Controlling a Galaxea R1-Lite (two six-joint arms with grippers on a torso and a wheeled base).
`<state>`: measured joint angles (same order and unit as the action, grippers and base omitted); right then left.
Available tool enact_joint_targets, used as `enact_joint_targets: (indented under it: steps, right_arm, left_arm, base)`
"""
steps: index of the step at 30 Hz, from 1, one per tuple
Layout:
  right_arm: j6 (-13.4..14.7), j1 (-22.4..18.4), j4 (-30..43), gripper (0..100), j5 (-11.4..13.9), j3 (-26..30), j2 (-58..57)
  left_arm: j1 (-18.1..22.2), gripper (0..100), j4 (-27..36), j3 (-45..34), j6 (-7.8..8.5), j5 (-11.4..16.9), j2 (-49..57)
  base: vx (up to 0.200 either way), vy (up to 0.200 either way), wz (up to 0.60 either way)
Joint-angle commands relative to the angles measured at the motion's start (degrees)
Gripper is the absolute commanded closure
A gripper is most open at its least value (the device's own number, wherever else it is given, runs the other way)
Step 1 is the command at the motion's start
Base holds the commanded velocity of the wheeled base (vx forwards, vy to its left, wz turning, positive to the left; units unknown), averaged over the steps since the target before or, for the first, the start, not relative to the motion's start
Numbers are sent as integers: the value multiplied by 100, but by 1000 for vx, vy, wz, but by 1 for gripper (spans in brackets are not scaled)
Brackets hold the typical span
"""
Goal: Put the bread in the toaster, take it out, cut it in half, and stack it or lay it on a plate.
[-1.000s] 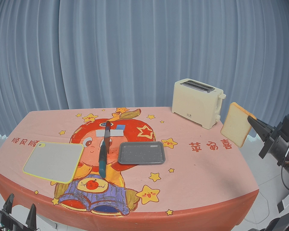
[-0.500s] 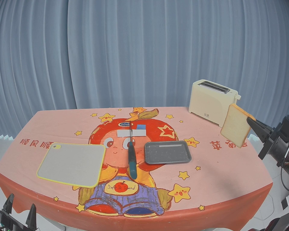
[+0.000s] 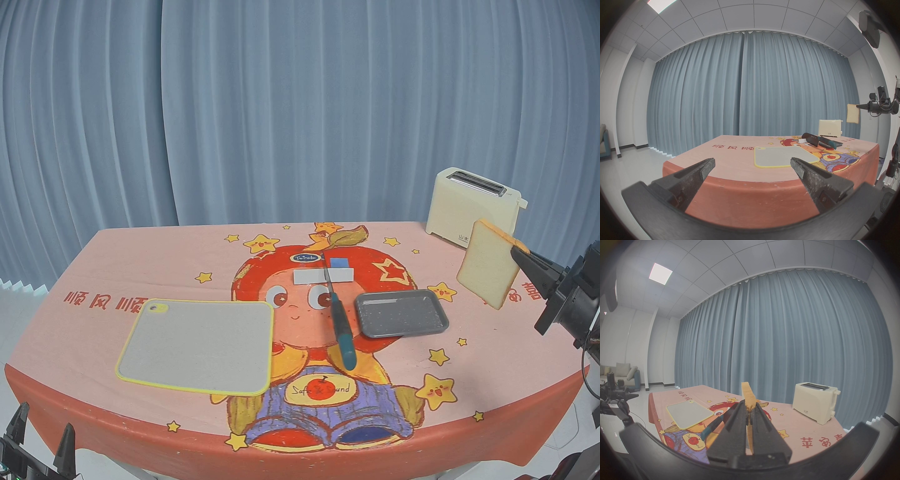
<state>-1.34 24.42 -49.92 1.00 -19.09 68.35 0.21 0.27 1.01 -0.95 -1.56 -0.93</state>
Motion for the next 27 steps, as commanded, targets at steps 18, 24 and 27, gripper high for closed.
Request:
enact_joint_targets:
  steps: [18,24,27]
  right_arm:
    - [-33,2,-27,100,6,55,73]
    - [-50,19,0,100,6,116,64]
    - [-42,19,-35,100,6,116,64]
  left_arm:
    - [6,0,0,-101,-2,-2,93]
    - [6,0,0,-101,-10,-2,93]
    - [6,0,-9,-101,-2,-2,93]
  base:
    - [0,200,0]
    - [0,200,0]
    - [0,200,0]
